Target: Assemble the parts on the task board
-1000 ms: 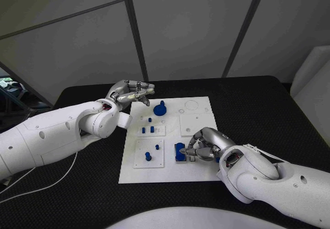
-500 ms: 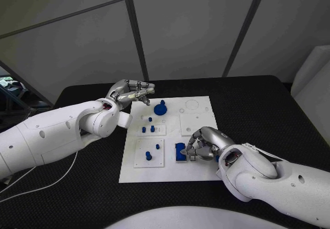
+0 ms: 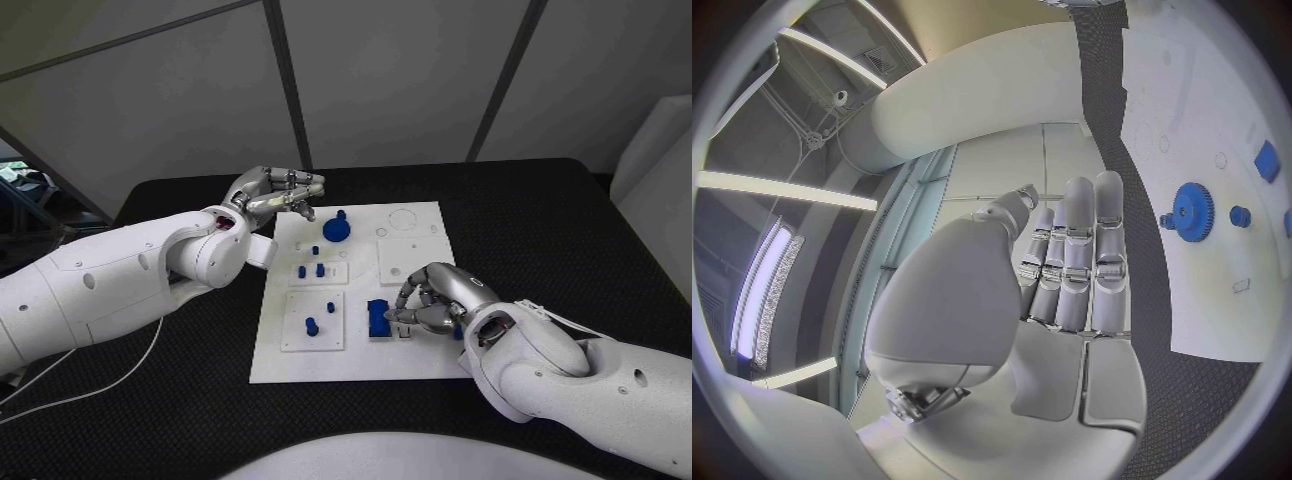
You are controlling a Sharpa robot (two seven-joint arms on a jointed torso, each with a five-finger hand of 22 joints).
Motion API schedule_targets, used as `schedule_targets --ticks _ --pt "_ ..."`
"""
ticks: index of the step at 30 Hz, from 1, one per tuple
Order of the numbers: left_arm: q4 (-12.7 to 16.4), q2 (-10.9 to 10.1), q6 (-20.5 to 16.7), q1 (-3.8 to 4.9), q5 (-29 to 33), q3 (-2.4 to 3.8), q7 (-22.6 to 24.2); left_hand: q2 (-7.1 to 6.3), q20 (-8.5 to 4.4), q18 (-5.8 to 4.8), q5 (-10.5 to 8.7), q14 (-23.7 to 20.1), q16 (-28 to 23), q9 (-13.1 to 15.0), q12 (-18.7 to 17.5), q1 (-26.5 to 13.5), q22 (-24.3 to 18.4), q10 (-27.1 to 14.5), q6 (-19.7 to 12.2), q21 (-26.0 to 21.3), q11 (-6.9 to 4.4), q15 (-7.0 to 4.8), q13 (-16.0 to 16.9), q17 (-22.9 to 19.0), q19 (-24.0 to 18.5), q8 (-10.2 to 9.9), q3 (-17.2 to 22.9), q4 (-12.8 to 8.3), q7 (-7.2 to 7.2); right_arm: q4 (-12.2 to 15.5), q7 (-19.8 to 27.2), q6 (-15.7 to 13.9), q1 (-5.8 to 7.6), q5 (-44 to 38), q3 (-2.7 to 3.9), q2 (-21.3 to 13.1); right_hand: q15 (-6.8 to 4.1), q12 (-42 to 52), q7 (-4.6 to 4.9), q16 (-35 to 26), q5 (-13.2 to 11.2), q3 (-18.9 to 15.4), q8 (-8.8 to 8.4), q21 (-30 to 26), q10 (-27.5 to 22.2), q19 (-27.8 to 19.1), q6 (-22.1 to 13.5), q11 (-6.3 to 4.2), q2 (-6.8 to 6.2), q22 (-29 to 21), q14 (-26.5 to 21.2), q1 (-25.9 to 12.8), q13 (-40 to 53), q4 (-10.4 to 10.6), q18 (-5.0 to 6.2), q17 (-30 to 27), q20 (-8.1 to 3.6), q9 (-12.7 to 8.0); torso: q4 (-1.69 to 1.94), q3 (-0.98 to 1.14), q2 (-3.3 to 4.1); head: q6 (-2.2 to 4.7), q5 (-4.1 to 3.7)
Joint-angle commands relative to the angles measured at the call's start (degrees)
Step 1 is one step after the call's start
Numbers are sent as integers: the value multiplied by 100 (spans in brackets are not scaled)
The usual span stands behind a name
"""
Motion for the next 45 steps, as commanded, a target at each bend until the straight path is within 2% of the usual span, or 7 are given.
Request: schedule_targets --ticks 1,5,10,14,22,34,45 --pt "10 -6 58 8 18 2 33 52 -12 -70 -5 -22 -19 7 22 20 8 -42 -45 -14 11 14 8 -10 -20 28 39 4 -3 158 638 -449 13 391 108 -247 74 -56 82 -46 136 -7 -174 -52 -10 173 -148 86 70 983 440 -26 189 66 -21 618 36 -80 1 -2 -1 36 -38" --pt "6 -12 56 7 18 2 34 52 -12 -70 -5 -22 -19 7 22 20 8 -42 -45 -14 11 14 8 -10 -20 28 39 4 -3 326 756 -372 17 548 193 -690 151 -92 169 -67 331 -67 -480 -76 -26 151 -174 171 65 959 433 -52 173 167 -12 589 118 -216 -24 -3 -11 66 -81" --pt "6 -19 53 7 18 2 36 52 -12 -70 -5 -22 -19 7 22 20 8 -42 -45 -14 11 14 8 -10 -20 28 39 4 -3 362 817 -158 20 422 226 -1134 192 -59 223 -34 489 -136 -776 -43 5 187 -162 213 92 1002 446 -97 217 283 -24 646 165 -338 -38 -11 -17 90 -166" --pt "0 -14 54 6 18 2 40 52 -12 -70 -5 -22 -19 7 22 20 8 -42 -45 -14 11 14 8 -10 -20 28 39 4 -3 370 764 -38 17 88 235 -1421 205 -50 230 -24 634 -218 -954 -31 21 200 -51 224 96 1019 449 -84 237 357 -27 663 186 -404 -77 10 -14 106 -216" --pt "-6 -1 64 -5 18 1 40 52 -12 -70 -5 -22 -19 7 22 20 8 -42 -45 -14 11 14 8 -10 -20 28 39 4 -3 325 474 346 3 -341 219 -1520 169 -63 166 -30 676 -331 -1025 -24 34 207 251 173 69 1031 447 -57 241 439 -29 656 166 -417 -131 32 1 103 -250" --pt "4 -10 70 -21 18 1 42 52 -12 -70 -5 -22 -19 7 22 20 8 -42 -45 -14 11 14 8 -10 -20 28 39 4 -3 149 185 771 -283 -580 198 -1247 153 -93 142 -41 676 -438 -1074 -36 24 196 360 154 11 1020 442 -94 227 529 -25 641 149 -416 -82 10 -7 53 -269" --pt "5 -35 71 -23 18 1 42 52 -12 -70 -5 -22 -19 7 22 20 8 -42 -45 -14 11 14 8 -10 -20 28 39 4 -3 77 17 982 -402 -722 197 -1122 133 -100 107 -41 680 -462 -1060 -38 25 195 472 127 22 1020 443 -45 229 554 -25 645 134 -391 -99 8 -7 38 -244"
